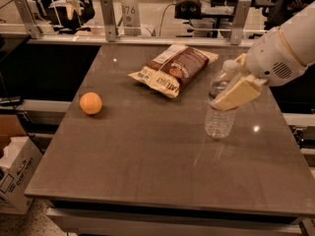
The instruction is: Move water bottle near brown chip bag
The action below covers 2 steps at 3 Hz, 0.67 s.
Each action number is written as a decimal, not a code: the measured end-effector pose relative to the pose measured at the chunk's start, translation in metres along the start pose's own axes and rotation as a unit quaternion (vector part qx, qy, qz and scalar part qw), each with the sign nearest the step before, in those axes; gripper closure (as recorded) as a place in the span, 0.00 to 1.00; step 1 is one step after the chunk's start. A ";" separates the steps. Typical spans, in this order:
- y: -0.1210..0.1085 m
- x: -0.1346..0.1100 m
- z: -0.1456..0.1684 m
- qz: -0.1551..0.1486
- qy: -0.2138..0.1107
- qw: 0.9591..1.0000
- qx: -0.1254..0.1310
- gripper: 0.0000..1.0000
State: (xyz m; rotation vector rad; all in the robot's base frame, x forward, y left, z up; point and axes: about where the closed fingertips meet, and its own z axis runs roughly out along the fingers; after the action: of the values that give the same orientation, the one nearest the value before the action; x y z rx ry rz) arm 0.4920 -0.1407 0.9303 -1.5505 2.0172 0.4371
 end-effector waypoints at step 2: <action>-0.051 -0.019 -0.003 0.014 -0.015 1.000 0.022 1.00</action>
Offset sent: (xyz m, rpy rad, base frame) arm 0.0949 -0.0077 0.0309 0.0575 -0.0694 -0.0870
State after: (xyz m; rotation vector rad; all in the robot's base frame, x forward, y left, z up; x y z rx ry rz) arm 0.5435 -0.1421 0.9474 -1.4838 2.0140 0.4222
